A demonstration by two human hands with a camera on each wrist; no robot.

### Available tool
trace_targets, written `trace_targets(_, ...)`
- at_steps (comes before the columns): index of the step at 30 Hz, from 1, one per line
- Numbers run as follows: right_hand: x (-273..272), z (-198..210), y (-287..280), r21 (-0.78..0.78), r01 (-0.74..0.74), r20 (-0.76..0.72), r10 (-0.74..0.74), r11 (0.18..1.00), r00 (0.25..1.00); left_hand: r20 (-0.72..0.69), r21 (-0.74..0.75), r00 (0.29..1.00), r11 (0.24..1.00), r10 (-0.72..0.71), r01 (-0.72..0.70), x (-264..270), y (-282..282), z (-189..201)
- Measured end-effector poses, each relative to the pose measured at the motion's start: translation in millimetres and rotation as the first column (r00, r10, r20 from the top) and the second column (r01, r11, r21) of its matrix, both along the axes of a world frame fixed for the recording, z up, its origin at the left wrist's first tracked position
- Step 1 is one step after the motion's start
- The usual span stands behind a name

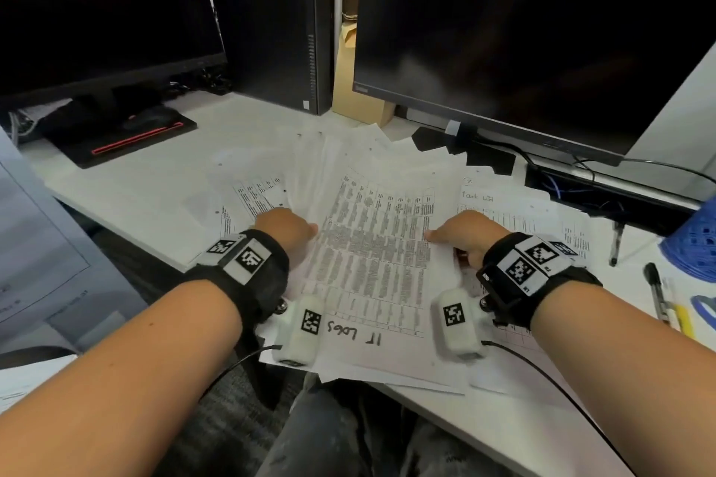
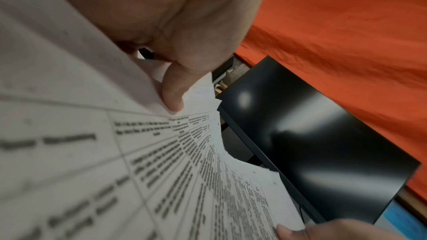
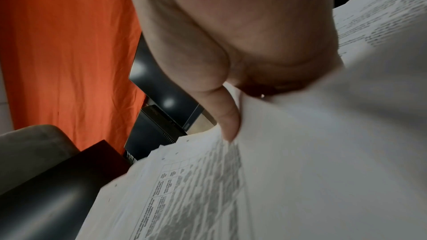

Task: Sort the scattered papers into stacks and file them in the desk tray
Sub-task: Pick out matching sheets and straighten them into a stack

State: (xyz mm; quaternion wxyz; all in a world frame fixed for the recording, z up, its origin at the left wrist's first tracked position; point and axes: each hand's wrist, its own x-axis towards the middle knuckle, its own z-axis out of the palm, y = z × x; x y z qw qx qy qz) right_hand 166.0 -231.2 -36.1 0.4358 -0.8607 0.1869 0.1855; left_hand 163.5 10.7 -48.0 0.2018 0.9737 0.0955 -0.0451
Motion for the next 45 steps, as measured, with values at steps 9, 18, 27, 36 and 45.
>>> trace_targets(9, -24, 11, -7, 0.183, 0.044, 0.043, -0.053, 0.982, 0.998, 0.185, -0.803, 0.961, 0.596, 0.205, 0.027, -30, 25, 25)
trace_targets(18, -34, 39, -15, 0.437, 0.119, 0.318, -0.277, 0.891, 0.907, 0.314, -0.919, 0.939, 0.291, 0.138, 0.264, -37, 4, 50)
trace_targets(27, -60, 89, -20, 0.445, -0.014, 0.631, -0.302, 0.896, 0.715, 0.400, -0.845, 0.916, 0.401, 0.036, 0.353, -44, -22, 81)
trace_targets(36, -87, 135, -12, 0.259, 0.046, 0.924, -0.261, 0.965, 0.280, 0.613, -0.738, 0.781, 0.436, 0.115, 0.515, -50, -57, 112)
trace_targets(45, -88, 134, -22, 0.271, 0.001, 0.942, -0.266, 0.962, 0.207, 0.540, -0.771, 0.835, 0.460, 0.106, 0.441, -58, -70, 87)
